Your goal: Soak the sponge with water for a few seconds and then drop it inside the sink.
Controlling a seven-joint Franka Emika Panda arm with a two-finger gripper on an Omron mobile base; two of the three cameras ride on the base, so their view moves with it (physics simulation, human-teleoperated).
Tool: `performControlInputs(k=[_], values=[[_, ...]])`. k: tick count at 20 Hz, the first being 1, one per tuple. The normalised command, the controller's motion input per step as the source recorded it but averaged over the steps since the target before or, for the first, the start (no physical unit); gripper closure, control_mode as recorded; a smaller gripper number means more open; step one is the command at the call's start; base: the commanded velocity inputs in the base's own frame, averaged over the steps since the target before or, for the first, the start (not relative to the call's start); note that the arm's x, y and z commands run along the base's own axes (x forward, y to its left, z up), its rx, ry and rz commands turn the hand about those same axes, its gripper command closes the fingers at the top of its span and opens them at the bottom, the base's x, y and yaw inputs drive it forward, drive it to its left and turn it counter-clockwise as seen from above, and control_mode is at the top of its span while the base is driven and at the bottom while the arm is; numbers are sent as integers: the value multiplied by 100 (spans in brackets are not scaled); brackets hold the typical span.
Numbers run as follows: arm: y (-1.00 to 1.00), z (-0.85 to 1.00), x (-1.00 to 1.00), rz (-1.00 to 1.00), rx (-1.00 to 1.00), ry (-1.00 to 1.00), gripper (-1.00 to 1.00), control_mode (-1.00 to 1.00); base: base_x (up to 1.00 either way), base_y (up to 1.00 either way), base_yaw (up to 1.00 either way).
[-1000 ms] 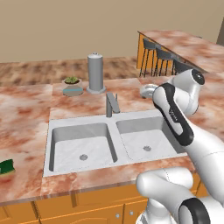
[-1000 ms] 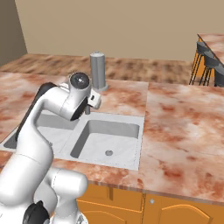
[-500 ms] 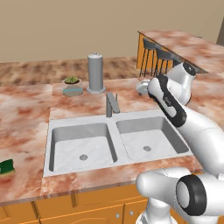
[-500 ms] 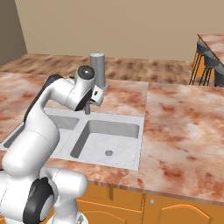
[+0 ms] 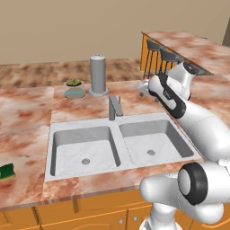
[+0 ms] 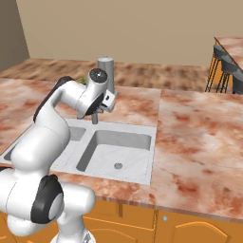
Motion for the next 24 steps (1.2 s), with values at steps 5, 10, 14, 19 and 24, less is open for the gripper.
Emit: performControlInputs(k=[5, 10, 14, 19, 24], values=[[8, -18, 10, 0, 0, -8, -100, -100, 0, 0, 0], [11, -23, 16, 0, 0, -5, -100, -100, 0, 0, 0], [11, -7, 12, 0, 0, 0, -100, -100, 0, 0, 0], [0, 0, 4, 0, 0, 2, -100, -100, 0, 0, 0], [0, -6, 8, 0, 0, 0, -100, -100, 0, 0, 0]])
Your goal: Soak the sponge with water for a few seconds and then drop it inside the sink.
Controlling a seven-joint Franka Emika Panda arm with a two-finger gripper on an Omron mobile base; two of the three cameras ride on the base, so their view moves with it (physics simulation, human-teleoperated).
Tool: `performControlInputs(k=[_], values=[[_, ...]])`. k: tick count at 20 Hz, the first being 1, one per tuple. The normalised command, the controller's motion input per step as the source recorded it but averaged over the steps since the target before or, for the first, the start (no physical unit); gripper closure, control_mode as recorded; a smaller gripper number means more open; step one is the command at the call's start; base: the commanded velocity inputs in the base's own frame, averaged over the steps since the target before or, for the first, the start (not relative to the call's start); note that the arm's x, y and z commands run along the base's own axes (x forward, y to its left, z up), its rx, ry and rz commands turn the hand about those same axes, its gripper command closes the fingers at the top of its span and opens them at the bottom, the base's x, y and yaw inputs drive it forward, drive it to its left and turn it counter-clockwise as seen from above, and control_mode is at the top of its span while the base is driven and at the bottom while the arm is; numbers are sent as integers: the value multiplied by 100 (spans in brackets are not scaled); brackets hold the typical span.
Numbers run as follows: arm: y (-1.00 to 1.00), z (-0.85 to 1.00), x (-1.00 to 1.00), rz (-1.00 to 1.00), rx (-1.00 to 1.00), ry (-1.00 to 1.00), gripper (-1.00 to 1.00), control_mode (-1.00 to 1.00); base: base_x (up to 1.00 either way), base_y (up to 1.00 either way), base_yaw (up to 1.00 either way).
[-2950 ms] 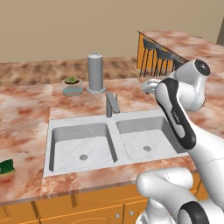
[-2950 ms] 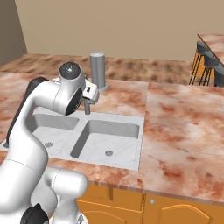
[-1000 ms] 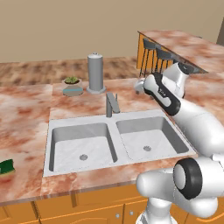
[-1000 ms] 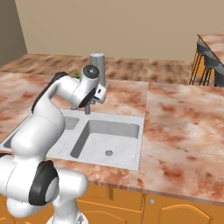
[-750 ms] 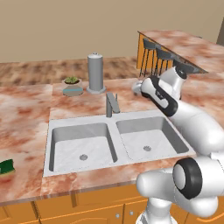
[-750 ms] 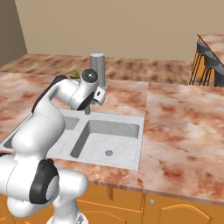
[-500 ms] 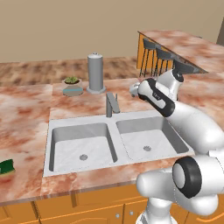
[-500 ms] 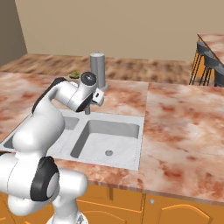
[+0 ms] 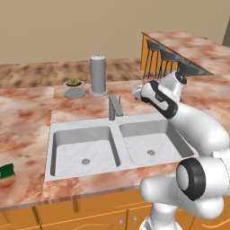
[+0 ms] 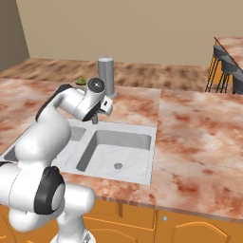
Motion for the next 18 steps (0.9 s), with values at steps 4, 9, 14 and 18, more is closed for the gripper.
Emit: performControlInputs(k=[4, 9, 14, 18], values=[[0, -18, 10, 0, 0, 0, -100, -100, 0, 0, 0], [0, -18, 16, 0, 0, 0, -100, -100, 0, 0, 0], [2, -13, 28, 0, 0, 0, -100, -100, 0, 0, 0], [3, -7, 27, 0, 0, 0, -100, -100, 0, 0, 0]])
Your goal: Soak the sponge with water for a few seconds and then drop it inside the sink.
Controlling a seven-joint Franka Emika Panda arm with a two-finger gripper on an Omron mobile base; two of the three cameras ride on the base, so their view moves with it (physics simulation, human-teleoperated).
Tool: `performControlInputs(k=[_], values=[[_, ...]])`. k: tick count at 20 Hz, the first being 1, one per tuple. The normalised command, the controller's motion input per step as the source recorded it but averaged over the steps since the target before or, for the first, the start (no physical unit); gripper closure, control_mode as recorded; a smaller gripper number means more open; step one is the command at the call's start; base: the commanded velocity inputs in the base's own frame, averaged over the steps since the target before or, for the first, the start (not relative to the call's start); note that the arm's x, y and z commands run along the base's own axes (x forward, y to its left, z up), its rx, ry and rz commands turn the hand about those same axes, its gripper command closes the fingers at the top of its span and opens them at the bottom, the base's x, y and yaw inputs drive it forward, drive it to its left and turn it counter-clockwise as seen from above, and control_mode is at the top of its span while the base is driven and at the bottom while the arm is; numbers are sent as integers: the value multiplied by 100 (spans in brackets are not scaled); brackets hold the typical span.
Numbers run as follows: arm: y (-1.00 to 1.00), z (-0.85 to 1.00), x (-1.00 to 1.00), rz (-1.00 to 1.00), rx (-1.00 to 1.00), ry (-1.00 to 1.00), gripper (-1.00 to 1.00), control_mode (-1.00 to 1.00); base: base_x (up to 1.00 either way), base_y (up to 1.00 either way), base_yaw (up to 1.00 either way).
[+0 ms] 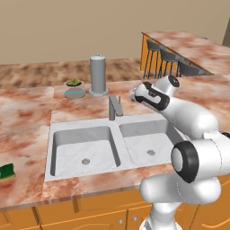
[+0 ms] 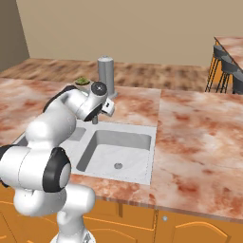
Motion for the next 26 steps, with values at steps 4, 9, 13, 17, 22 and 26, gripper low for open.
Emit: performControlInputs(k=[4, 9, 13, 17, 22, 26], values=[[1, -7, 22, 0, 0, 0, -100, -100, 0, 0, 0], [0, -1, 18, 0, 0, 0, -100, -100, 0, 0, 0], [4, -4, 27, 0, 0, 0, -100, -100, 0, 0, 0], [10, -2, 28, 0, 0, 0, -100, -100, 0, 0, 0], [2, -3, 25, 0, 0, 0, -100, -100, 0, 0, 0], [0, -9, 25, 0, 0, 0, -100, -100, 0, 0, 0]])
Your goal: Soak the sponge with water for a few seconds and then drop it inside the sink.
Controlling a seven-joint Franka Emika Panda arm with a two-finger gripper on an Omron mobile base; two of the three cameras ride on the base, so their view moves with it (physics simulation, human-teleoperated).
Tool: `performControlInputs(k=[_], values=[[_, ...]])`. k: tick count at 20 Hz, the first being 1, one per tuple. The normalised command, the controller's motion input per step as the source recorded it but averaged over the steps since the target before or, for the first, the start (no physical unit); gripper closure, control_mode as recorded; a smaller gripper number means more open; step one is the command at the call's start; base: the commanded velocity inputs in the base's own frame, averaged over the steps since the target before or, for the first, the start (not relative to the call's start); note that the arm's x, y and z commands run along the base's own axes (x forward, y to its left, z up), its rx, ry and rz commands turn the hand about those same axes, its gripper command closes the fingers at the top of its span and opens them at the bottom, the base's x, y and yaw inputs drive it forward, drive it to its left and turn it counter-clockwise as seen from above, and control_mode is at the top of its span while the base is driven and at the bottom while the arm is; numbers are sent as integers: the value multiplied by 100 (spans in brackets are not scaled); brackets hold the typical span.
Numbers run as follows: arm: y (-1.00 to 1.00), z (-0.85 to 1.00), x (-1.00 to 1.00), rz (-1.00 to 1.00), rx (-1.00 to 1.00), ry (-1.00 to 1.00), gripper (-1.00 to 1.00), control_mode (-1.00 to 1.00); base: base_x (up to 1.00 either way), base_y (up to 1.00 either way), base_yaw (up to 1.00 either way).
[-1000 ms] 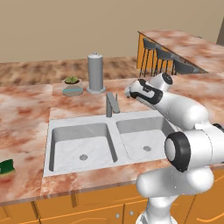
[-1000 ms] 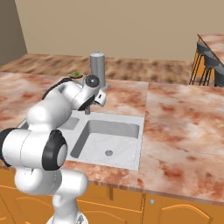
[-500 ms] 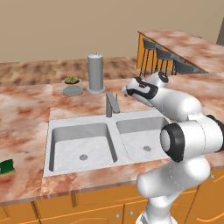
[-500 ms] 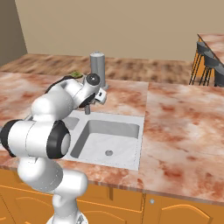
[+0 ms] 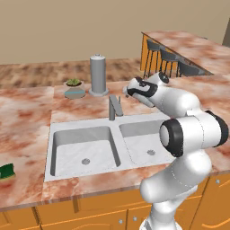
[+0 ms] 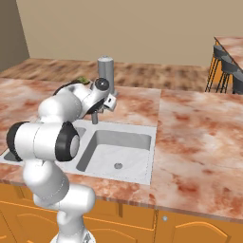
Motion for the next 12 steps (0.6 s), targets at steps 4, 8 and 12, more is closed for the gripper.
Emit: performControlInputs(k=[4, 8, 12], values=[[0, -14, 31, 0, 0, 0, -100, -100, 0, 0, 0], [0, -14, 29, 0, 0, 0, -100, -100, 0, 0, 0], [1, -13, 30, 0, 0, 0, -100, -100, 0, 0, 0]])
